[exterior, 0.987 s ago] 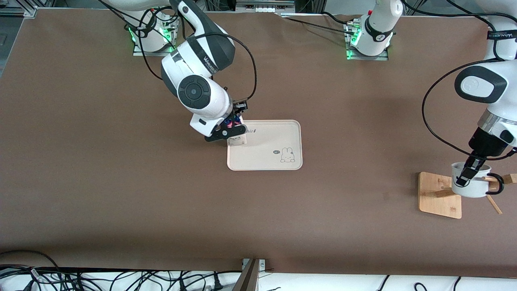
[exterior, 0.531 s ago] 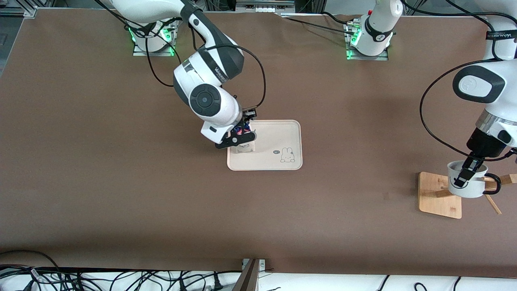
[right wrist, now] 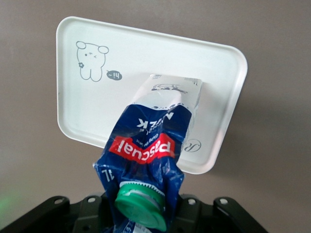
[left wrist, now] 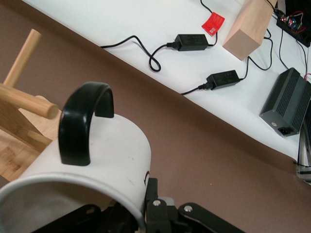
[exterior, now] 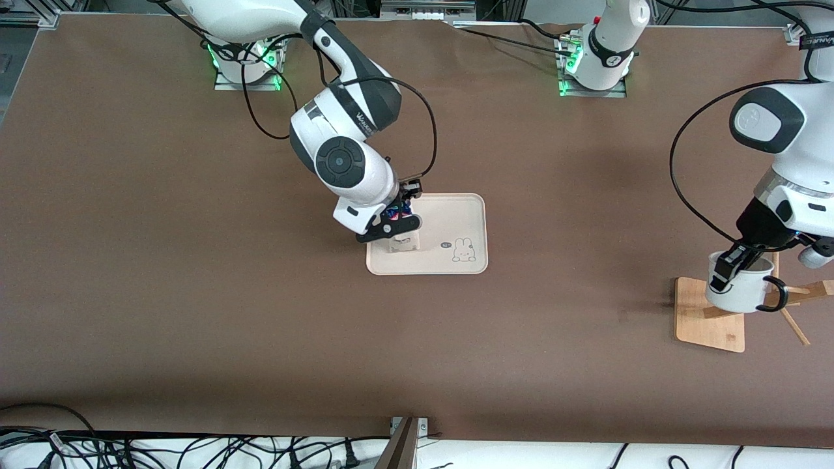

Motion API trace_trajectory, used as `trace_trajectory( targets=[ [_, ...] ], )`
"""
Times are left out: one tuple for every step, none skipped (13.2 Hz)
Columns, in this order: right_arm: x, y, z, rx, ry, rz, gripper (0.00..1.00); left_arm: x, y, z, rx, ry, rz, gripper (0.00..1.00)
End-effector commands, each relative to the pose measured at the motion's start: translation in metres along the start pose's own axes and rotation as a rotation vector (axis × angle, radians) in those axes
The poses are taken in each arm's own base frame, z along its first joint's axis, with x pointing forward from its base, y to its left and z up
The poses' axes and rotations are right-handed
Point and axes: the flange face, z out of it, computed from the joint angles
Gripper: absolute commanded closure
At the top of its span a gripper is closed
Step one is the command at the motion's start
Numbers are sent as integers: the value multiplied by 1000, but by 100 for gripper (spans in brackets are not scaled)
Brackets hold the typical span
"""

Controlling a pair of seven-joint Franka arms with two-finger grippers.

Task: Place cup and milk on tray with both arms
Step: 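Release the carton on the tray while the left gripper lifts the mug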

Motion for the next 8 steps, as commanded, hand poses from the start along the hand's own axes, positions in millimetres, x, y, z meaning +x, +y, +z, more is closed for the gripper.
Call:
trace_trajectory(
  targets=[
    [4, 4, 2, -8, -7, 7, 69, -9, 32, -7, -14, -56, 85, 100],
    [4, 5, 1, -7, -6, 6, 69, -17, 50, -8, -16, -104, 124, 100],
    [5, 5, 5, -9, -12, 6, 68, -17, 63, -14, 7, -142, 184, 100],
    [6, 7, 8, -11, -16, 9, 67, -23, 83, -19, 37, -202, 256, 100],
    [7, 9, 11, -15, -19, 15, 52, -32, 99, -23, 66, -265, 308, 100],
    [8, 11, 13, -20, -20, 19, 1, -38, 106, -26, 84, -328, 325, 100],
    [9, 13, 16, -24, -24, 23, 0, -46, 113, -25, 97, -384, 342, 100],
    [11, 18, 14, -23, -22, 28, 0, -53, 114, -24, 111, -431, 342, 100]
  ],
)
